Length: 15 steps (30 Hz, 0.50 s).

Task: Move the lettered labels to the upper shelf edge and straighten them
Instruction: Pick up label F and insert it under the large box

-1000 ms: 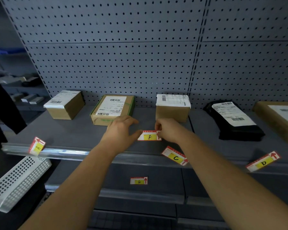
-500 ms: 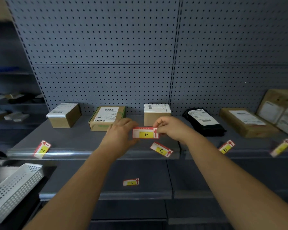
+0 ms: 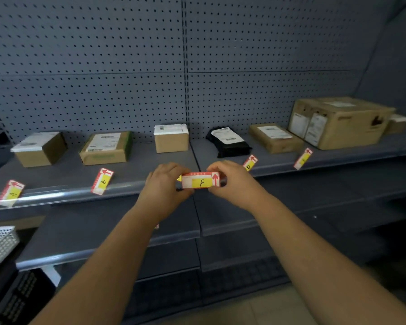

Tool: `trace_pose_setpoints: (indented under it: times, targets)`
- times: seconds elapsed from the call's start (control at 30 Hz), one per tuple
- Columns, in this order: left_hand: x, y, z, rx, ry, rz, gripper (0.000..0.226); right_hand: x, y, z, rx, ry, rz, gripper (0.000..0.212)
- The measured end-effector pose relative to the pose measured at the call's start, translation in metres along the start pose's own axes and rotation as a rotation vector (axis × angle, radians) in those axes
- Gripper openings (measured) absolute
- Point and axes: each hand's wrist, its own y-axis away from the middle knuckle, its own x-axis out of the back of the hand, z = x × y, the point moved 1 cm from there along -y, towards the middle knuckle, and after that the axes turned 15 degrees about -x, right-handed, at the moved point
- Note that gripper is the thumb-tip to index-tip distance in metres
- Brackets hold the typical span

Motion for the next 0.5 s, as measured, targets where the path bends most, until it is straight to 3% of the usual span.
trace_pose_setpoints:
  times: [0.5]
  targets:
    - [-0.135, -0.123, 0.213, -0.099, 0.138, -0.031, 0.038, 0.187, 0.079, 0.198, -0.047, 0.065, 0.11, 0.038]
